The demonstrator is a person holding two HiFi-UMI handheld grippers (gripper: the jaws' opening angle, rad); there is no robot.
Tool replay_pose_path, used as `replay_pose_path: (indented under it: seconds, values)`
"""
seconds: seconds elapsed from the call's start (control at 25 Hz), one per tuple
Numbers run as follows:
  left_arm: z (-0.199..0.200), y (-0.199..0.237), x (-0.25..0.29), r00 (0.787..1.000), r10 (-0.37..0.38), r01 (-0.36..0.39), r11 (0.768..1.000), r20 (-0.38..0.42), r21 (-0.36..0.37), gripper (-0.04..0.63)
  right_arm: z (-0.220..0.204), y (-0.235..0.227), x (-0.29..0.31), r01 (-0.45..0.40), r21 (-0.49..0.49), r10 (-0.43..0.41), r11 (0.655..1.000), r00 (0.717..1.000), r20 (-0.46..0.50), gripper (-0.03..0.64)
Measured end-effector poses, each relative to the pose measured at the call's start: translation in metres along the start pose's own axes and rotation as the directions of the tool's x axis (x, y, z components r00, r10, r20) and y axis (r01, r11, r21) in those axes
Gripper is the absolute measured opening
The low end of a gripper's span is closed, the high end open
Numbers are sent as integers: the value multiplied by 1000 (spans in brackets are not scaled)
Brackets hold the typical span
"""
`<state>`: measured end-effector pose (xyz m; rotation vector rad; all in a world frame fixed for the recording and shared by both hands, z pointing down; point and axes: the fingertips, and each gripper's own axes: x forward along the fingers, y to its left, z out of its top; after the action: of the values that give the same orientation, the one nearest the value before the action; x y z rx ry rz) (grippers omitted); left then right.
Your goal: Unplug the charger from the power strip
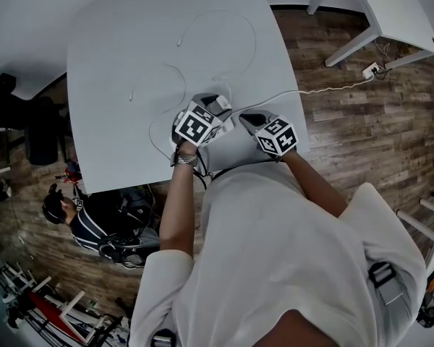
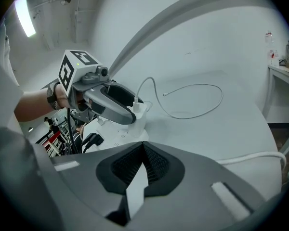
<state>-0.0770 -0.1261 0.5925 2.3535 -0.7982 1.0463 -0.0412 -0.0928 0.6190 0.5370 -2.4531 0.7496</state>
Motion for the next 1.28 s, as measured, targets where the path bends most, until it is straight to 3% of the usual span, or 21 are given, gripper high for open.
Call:
replay_pose_path:
  seconds: [1.28]
  values:
    - [-14,13,-2,997,72,-73,992,-11,-101,267,6,-6,-7,37,-1,-37,999,999,27,3]
